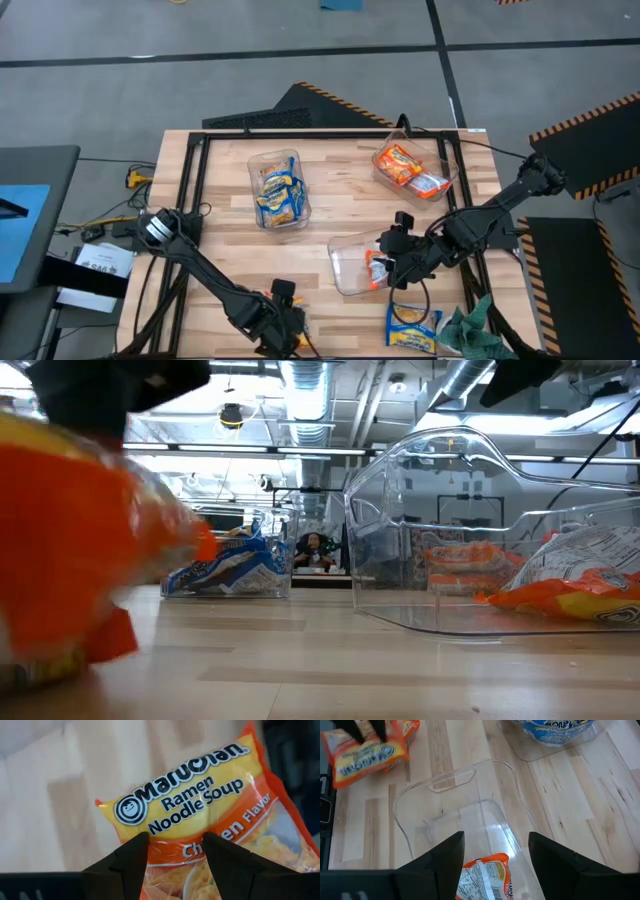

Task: Sort Maruchan noodles
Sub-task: Put the orange noodle pack into the bottom transparent bin

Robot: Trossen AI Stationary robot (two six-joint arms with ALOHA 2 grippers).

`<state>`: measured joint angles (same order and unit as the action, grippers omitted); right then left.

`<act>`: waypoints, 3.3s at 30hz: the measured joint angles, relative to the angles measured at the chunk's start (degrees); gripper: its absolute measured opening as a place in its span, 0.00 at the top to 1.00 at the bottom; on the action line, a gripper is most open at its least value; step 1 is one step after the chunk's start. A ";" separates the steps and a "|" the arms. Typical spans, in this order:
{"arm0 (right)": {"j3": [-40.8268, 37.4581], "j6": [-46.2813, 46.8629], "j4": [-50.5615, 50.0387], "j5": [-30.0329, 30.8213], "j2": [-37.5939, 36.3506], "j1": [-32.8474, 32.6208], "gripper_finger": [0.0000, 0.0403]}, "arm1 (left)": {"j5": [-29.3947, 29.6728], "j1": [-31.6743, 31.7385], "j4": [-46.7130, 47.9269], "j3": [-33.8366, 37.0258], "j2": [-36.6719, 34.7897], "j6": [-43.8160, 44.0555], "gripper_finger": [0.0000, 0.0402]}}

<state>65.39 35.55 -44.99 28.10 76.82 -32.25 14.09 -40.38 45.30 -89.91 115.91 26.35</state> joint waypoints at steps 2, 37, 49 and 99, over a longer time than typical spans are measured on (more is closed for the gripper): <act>0.00 0.00 -0.02 0.02 0.02 -0.02 0.39 | -1.85 0.06 -0.19 0.05 0.76 -0.33 0.53; 0.00 0.00 0.14 0.57 0.22 0.02 0.39 | 60.65 -7.88 16.24 0.46 -9.32 11.61 1.00; 0.00 -0.21 0.67 6.37 0.22 0.04 0.39 | 72.34 0.39 15.12 4.45 -8.88 17.94 1.00; -0.04 -2.58 -0.33 11.26 0.20 -4.72 0.39 | 16.13 20.88 -43.91 6.99 -8.98 -34.85 0.74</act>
<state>65.34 32.97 -45.33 39.35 77.01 -36.97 30.22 -19.51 1.39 -82.91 106.94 -8.50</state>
